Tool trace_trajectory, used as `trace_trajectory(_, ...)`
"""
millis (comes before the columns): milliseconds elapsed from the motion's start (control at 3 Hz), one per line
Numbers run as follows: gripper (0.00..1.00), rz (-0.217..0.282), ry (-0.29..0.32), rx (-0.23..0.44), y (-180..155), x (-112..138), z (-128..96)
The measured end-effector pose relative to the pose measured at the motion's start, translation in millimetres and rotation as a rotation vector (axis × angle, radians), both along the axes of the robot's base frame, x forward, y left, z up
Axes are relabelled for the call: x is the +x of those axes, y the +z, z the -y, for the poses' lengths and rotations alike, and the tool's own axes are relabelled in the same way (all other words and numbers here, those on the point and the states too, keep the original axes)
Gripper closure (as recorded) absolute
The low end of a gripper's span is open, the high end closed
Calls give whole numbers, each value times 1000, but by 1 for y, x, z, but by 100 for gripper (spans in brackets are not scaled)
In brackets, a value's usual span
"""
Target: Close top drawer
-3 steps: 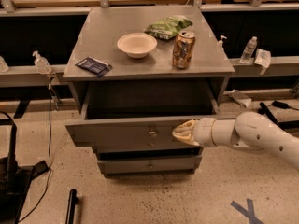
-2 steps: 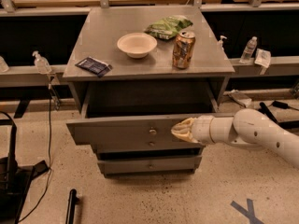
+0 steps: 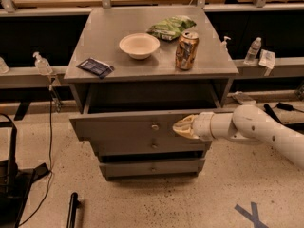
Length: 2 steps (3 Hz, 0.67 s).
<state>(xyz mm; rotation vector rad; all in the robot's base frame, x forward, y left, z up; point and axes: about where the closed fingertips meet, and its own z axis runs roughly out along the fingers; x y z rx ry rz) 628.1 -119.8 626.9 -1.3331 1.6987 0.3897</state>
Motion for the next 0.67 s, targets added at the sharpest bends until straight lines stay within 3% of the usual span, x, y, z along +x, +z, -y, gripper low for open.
trace_trajectory(667, 100, -12, -19, 5, -8, 25, 4)
